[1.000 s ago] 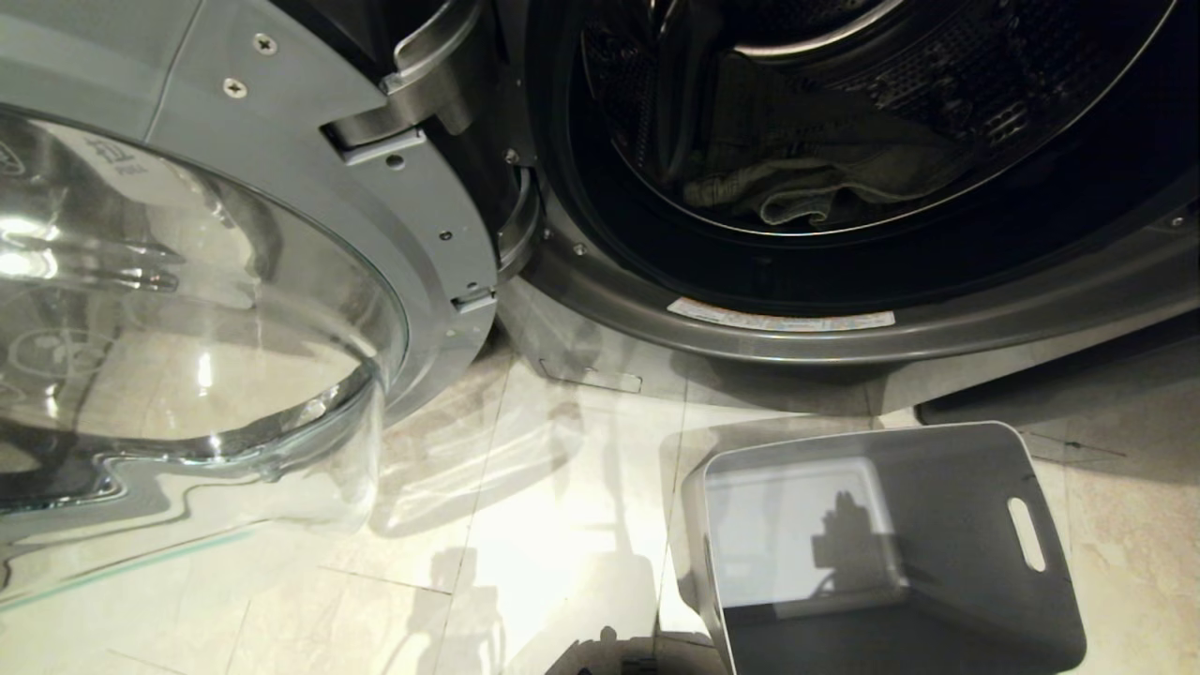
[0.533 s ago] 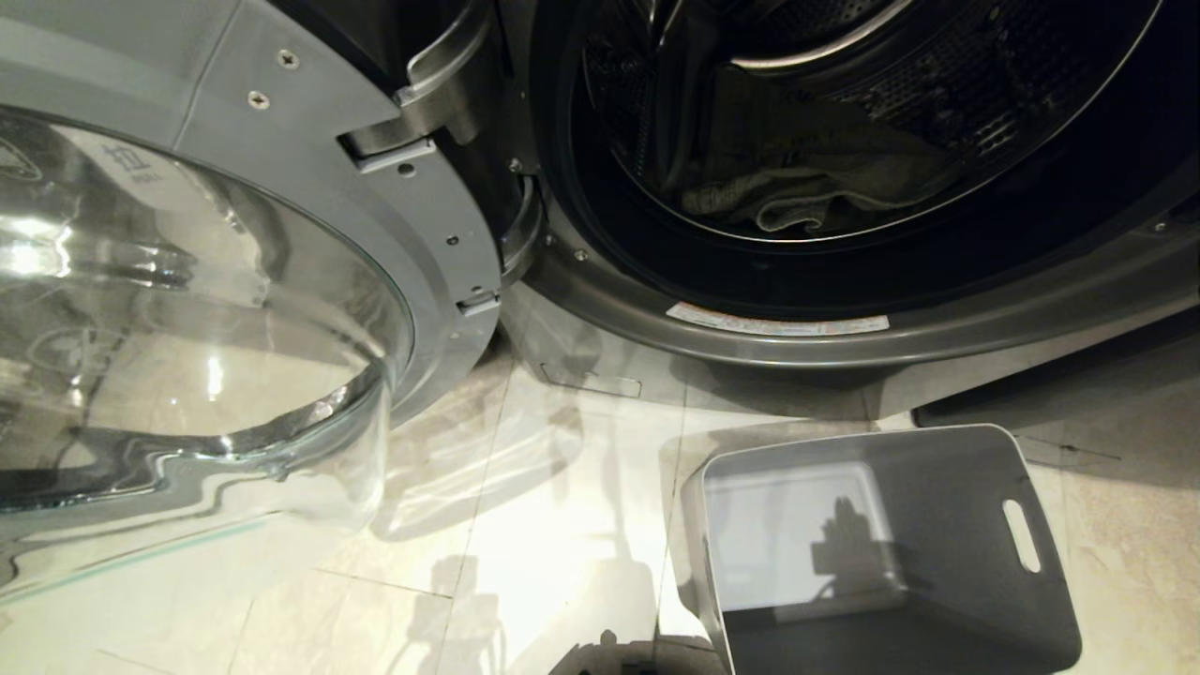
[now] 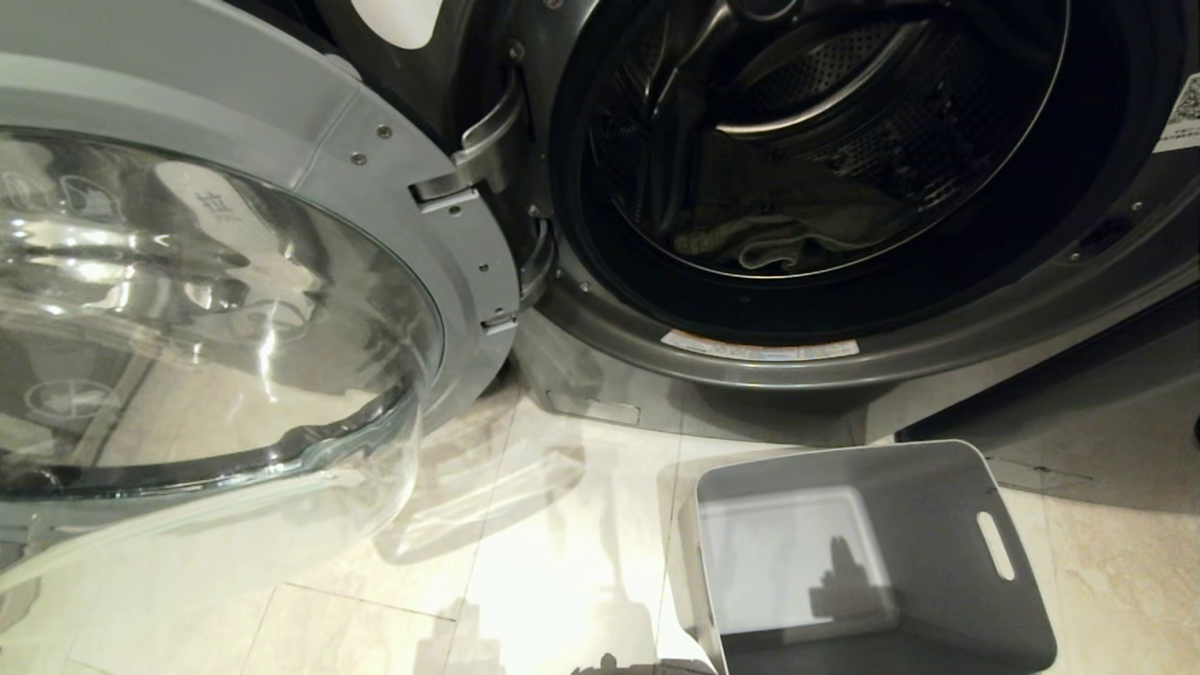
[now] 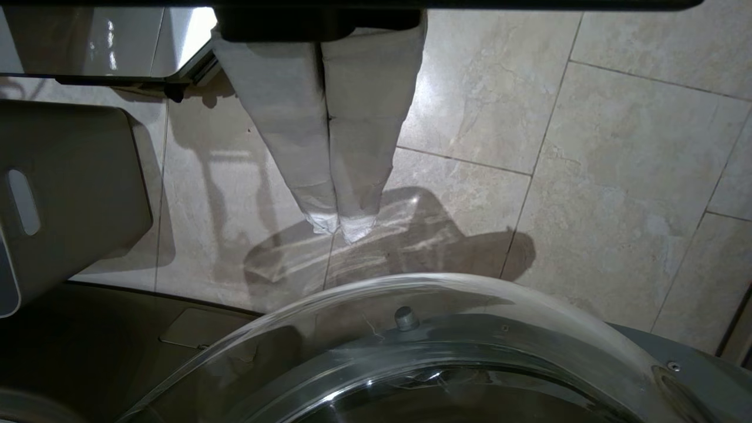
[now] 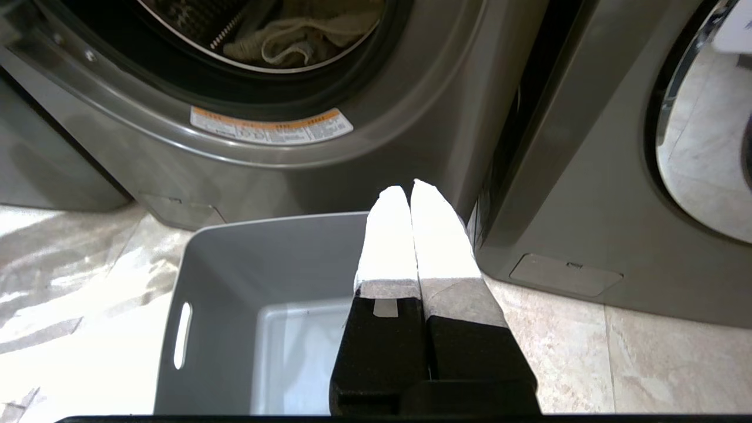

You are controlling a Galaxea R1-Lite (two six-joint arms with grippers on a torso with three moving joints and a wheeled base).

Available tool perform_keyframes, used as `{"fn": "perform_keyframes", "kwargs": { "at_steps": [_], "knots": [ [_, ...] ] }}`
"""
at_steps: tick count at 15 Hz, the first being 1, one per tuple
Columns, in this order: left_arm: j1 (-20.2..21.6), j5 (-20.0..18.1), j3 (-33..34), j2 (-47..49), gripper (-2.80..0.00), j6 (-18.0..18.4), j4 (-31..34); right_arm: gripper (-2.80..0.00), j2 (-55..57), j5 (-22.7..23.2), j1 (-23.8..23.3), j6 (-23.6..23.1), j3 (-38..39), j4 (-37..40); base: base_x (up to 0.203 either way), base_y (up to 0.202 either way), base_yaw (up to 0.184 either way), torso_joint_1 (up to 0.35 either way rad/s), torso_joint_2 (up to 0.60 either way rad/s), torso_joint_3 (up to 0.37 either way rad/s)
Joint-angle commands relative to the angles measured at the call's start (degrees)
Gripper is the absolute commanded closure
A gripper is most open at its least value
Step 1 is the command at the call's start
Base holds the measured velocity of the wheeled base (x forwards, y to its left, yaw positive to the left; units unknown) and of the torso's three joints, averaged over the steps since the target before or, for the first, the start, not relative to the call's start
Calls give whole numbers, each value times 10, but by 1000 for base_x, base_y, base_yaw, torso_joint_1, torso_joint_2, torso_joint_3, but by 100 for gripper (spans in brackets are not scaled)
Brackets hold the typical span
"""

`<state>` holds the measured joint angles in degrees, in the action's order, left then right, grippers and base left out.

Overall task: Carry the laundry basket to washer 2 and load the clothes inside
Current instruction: Close the washing machine door with the left hand

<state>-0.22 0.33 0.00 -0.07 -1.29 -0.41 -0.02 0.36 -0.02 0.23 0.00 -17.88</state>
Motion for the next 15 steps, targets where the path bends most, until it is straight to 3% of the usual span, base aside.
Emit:
{"fn": "perform_keyframes", "kwargs": {
  "at_steps": [1, 15],
  "knots": [
    [0, 0, 0, 1, 0, 0, 0, 0, 1, 0, 0, 0, 23, -1, 0, 0, 0, 7, 2, 204],
    [0, 0, 0, 1, 0, 0, 0, 0, 1, 0, 0, 2, 23, -1, 0, 0, 0, 2, 3, 203]
  ]
}}
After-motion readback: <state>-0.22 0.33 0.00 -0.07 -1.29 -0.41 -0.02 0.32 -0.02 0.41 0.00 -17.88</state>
